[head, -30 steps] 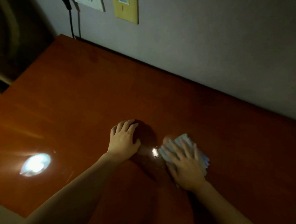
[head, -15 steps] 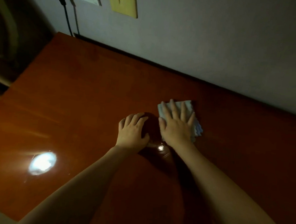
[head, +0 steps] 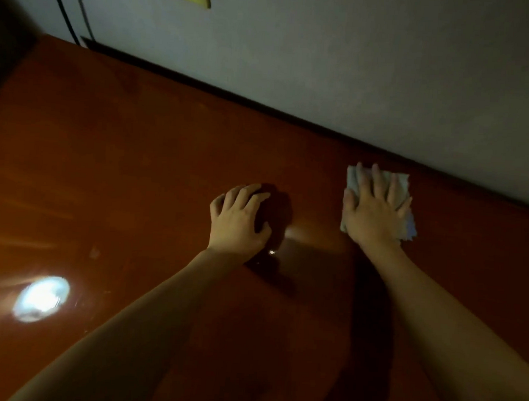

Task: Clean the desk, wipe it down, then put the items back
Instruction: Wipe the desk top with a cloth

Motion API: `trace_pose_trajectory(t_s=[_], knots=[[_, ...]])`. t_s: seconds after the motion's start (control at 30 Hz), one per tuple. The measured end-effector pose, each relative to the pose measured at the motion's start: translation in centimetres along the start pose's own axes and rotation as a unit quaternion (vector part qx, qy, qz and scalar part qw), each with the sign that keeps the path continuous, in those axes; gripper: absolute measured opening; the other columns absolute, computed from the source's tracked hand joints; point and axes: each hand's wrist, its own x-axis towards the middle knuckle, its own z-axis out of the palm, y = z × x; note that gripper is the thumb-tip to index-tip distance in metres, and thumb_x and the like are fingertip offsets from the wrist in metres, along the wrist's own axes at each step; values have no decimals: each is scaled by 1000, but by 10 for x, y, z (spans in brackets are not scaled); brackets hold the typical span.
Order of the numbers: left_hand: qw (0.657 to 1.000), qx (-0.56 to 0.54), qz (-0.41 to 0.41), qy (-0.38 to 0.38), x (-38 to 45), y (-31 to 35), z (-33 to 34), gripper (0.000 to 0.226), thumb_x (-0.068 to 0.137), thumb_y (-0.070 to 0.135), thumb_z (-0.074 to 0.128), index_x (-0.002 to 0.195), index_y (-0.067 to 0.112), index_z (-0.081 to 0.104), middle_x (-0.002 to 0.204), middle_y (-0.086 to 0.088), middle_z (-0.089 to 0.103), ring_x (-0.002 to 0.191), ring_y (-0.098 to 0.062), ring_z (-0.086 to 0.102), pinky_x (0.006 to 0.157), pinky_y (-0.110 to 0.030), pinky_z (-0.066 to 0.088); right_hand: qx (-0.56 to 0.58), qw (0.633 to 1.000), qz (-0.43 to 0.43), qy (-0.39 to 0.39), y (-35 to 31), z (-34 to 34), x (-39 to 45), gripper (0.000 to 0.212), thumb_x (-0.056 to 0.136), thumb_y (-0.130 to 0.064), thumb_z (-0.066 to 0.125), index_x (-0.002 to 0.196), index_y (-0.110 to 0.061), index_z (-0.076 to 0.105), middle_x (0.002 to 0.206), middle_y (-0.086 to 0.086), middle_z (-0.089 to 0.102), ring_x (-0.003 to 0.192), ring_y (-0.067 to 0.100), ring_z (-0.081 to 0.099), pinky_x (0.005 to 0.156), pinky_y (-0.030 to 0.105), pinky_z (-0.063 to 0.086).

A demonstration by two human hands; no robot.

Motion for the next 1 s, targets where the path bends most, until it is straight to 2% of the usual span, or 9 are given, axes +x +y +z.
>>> trace_pose_trajectory(t_s=[0.1,0.27,0.37,0.47,0.6,0.7,0.83,0.9,1.0], knots=[[1000,-13,2,4,6,-1,0,55,83,33,58,135,25,45,144,7,36,136,-15,23,108,-38,12,25,999,32,17,-46,-4,41,55,99,-47,15,151,-34,3,160,-2,-1,146,30,-7,113,61,-3],[1000,-13,10,-15,6,-2,-2,57,83,31,58,137,25,43,147,7,34,138,-16,20,109,-37,10,15,993,-115,16,-114,2,55,55,99,-47,20,150,-36,5,160,-3,3,146,30,-5,111,62,-4],[1000,3,10,-27,3,-1,-2,59,83,30,58,139,23,41,148,5,33,139,-17,19,110,-37,10,-12,973,-229,4,-109,9,24,54,99,-46,21,150,-39,2,160,-7,1,146,27,-4,113,61,-1],[1000,14,13,-15,2,1,-1,56,84,31,57,137,22,43,144,4,37,137,-18,22,110,-37,13,-9,962,-274,-6,-62,17,-13,55,96,-48,20,149,-41,8,159,-9,7,147,23,-2,112,59,-3],[1000,9,29,-2,7,12,6,53,83,30,59,134,20,47,140,3,41,135,-19,27,110,-39,14,-7,980,-201,1,16,22,-47,56,93,-52,23,146,-36,27,154,-4,29,144,26,16,109,63,10],[998,-3,65,-21,15,32,14,54,83,30,60,135,20,47,142,4,40,135,-18,26,109,-37,12,22,995,-100,-2,43,9,-29,57,93,-52,22,148,-37,21,158,-6,18,146,23,5,112,59,2],[996,-8,80,-27,15,49,25,55,84,32,58,136,20,46,145,5,37,139,-17,21,112,-37,9,32,999,22,26,20,-3,25,54,100,-45,20,150,-36,6,160,-4,2,146,28,-6,114,60,-2],[996,-16,79,-24,12,48,25,55,83,32,57,135,20,47,145,4,38,139,-18,22,112,-37,9,43,998,22,30,-3,-5,44,53,100,-45,19,151,-34,6,160,-2,2,146,31,-5,113,62,-1],[995,5,84,-46,12,45,21,56,84,30,58,138,21,44,147,5,36,139,-17,21,112,-36,10,32,997,-63,30,-36,-3,52,54,100,-46,20,150,-35,6,160,-2,5,146,32,-3,112,63,-3]])
